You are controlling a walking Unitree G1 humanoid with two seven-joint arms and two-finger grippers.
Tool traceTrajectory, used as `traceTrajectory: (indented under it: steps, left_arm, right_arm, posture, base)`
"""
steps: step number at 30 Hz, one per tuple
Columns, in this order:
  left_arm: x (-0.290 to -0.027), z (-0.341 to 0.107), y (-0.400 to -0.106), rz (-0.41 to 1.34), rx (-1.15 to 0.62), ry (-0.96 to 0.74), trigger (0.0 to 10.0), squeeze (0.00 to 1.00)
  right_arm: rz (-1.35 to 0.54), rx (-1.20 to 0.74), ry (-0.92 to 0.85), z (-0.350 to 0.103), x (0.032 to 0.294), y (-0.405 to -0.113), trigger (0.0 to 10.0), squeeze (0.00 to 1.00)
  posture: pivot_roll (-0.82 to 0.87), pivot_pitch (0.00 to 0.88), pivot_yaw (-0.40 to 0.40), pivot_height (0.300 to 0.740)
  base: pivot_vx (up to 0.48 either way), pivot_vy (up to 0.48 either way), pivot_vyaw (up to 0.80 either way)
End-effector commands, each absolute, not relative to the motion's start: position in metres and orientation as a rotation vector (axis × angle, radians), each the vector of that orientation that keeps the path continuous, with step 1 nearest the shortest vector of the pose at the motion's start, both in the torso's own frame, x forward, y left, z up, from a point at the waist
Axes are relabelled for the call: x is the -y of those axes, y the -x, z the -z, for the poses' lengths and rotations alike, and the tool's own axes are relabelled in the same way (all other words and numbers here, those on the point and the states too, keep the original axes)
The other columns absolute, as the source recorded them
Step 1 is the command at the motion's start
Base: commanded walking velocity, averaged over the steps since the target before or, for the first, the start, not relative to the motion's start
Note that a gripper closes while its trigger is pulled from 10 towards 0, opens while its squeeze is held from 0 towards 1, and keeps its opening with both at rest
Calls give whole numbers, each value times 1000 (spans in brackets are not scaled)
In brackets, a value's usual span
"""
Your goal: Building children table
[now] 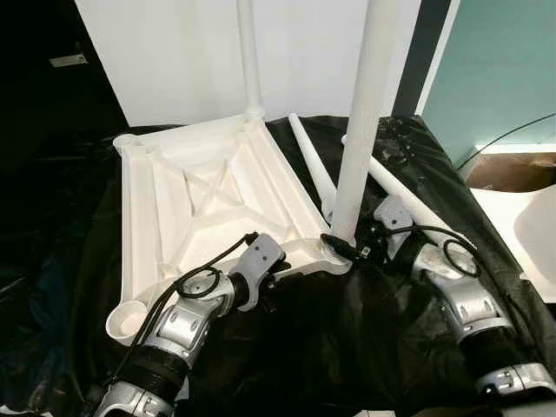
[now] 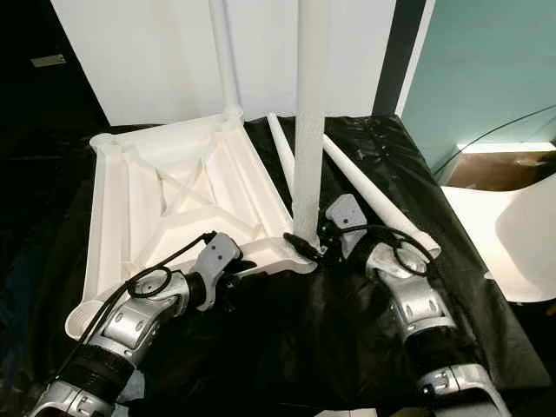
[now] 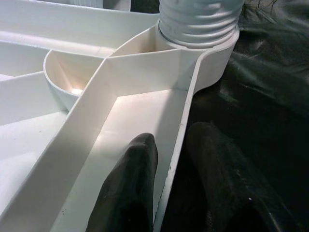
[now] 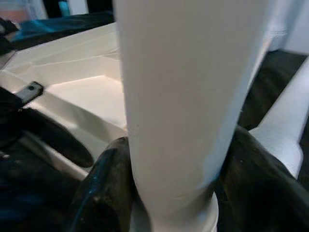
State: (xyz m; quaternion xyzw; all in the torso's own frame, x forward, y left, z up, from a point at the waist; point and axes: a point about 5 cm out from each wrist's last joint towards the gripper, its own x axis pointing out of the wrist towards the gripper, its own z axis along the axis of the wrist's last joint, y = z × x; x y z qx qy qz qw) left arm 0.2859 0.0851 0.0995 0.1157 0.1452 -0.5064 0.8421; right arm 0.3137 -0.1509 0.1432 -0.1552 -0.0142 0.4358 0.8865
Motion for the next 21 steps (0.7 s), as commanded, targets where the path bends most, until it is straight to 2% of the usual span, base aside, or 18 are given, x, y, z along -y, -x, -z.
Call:
traceTrajectory:
  steps: [1,9,17,18,19,20,21]
  left_arm:
    - [-88,-88,-283,1083,-370,-251,10000,0]
    - [-89,-86,-282,1078,-373,-251,10000,0]
    - [-90,-86,-282,1077,-372,-251,10000,0]
    - [-90,-86,-282,1074,-372,-251,10000,0]
    - [-90,-86,-282,1074,-372,-251,10000,0]
    - [-91,-85,-281,1073,-373,-252,10000,0]
    - [-91,-85,-281,1073,-373,-252,10000,0]
  right_arm:
    - [-953,-24,345,-135,153,-311,0,0]
    - [-920,-120,342,-114,153,-308,0,0]
    - [-843,-115,280,-109,148,-306,0,0]
    - [-703,-90,231,-104,143,-304,0,0]
    - [-703,-90,231,-104,143,-304,0,0]
    - [-577,-74,189,-100,141,-301,0,0]
    - [-577,-74,189,-100,141,-301,0,0]
  posture:
    - [-21,0,15,740]
    - [-15,0,15,740]
    - [-13,0,15,740]
    - [-9,0,7,740]
    - [-9,0,7,740]
    - [-11,0,9,740]
    - [-11,0,9,740]
  base:
    - [0,0,0]
    - [0,0,0]
    - [0,0,0]
    - [0,0,0]
    - [0,0,0]
    - [0,0,0]
    - [0,0,0]
